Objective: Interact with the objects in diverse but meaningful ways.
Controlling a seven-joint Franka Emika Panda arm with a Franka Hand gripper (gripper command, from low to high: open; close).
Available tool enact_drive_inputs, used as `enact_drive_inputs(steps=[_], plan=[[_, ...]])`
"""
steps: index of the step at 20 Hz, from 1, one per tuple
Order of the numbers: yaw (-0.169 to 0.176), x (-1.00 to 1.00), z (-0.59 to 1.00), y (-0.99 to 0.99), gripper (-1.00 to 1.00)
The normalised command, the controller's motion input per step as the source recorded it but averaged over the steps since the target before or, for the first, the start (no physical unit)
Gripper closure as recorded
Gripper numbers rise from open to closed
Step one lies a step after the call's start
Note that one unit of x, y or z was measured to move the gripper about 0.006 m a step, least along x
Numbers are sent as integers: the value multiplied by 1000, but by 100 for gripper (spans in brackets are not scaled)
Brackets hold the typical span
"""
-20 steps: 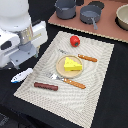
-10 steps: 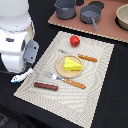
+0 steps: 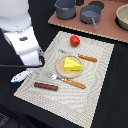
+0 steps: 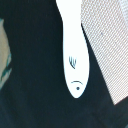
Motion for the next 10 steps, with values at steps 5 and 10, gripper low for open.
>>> enact_drive_inputs(steps=[5, 10], plan=[[98, -230, -310, -381, -100], [67, -81, -288, -257, -100]])
